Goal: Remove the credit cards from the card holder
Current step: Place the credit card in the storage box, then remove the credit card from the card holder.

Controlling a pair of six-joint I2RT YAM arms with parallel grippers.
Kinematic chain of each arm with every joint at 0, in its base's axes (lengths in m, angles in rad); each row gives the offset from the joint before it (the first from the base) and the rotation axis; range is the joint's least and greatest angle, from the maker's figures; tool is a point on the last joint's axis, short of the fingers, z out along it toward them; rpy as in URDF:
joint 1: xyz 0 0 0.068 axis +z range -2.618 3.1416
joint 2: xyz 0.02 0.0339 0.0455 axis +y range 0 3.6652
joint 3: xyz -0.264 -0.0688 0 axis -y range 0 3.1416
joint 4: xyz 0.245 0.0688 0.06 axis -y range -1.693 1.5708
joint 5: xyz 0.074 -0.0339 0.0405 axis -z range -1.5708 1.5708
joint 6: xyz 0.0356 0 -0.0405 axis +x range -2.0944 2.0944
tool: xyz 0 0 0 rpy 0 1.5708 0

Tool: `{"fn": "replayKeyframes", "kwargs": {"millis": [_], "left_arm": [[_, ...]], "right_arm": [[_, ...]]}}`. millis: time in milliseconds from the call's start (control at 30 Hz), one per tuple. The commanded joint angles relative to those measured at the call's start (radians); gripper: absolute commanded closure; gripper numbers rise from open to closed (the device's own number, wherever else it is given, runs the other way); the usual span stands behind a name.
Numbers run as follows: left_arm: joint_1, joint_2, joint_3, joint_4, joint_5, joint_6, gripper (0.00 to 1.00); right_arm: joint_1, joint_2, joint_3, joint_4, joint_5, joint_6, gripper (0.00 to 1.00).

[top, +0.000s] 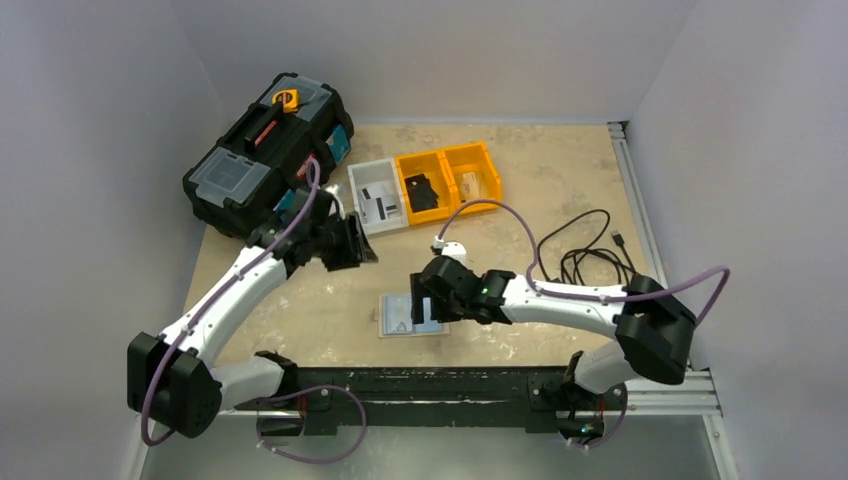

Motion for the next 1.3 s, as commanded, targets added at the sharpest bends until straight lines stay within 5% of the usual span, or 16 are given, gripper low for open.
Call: {"fn": "replayKeyframes", "kwargs": {"millis": [0, 367, 633, 967, 1267], "left_arm": [[-0.033, -0.122, -0.160, -0.012, 0.005, -0.036, 0.52], [-0.036, -0.305, -0.371, -0.008, 0.053, -0.101, 0.54], [-0.036, -0.341, -0.367, -0.025, 0.069, -0.106, 0.55], [-0.040, -0.319, -0.371, -0.016, 0.088, -0.099, 0.57], [-0.150, -0.268, -0.334, 0.016, 0.059, -0.146, 0.60]], "right_arm": [[0.052, 0.085, 0.109, 0.061, 0.025, 0.024, 0.17], [0.095, 0.316, 0.281, 0.007, 0.032, -0.002, 0.47], [0.097, 0.407, 0.348, -0.068, 0.063, -0.009, 0.52], [0.095, 0.445, 0.281, -0.027, -0.003, 0.007, 0.58], [0.084, 0.440, 0.170, 0.042, -0.054, 0.036, 0.81]]}}
